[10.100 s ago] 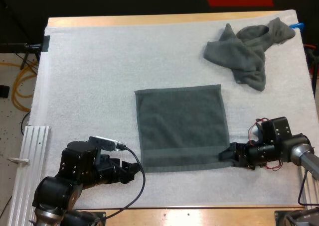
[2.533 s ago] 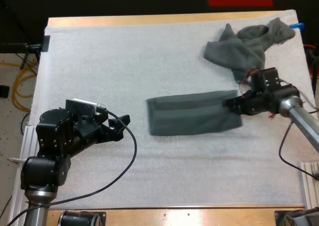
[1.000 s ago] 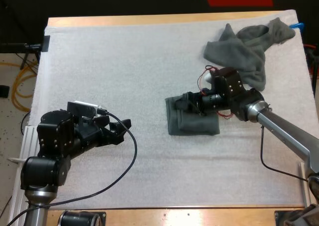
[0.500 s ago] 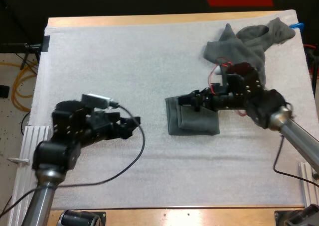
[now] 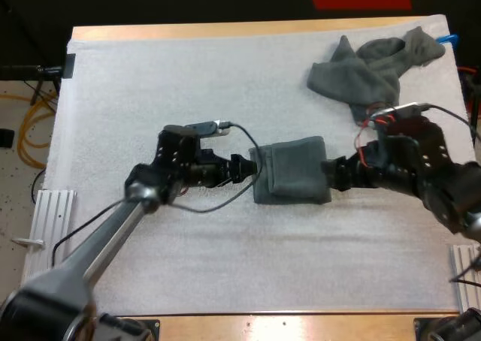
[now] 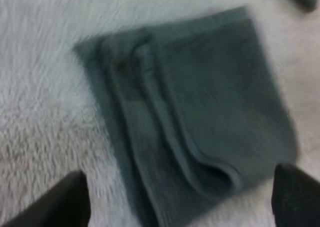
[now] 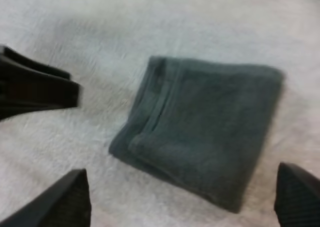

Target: Pick towel from pile fold and stack

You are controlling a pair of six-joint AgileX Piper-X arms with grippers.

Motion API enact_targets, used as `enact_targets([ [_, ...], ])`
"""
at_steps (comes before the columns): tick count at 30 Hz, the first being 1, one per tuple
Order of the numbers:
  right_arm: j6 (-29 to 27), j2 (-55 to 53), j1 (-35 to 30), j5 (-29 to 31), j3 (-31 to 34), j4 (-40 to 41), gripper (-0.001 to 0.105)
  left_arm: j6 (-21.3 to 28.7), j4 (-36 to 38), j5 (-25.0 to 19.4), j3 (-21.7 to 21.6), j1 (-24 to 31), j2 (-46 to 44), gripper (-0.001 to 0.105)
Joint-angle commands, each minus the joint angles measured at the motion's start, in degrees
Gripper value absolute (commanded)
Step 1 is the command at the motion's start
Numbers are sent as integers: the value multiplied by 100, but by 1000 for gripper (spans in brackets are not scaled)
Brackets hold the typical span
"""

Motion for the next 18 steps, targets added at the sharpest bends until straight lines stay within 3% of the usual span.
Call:
enact_targets([
  [1,-74,-164,7,101,-62,99,72,-82,-134,152,-156,-19,219,72],
  [6,-3,-658,7,102,-62,356,72,-117,-134,472,-611,-19,1155,72],
  [18,106,-918,7,142,44,547,72,-322,242,295,-976,-262,1760,72],
])
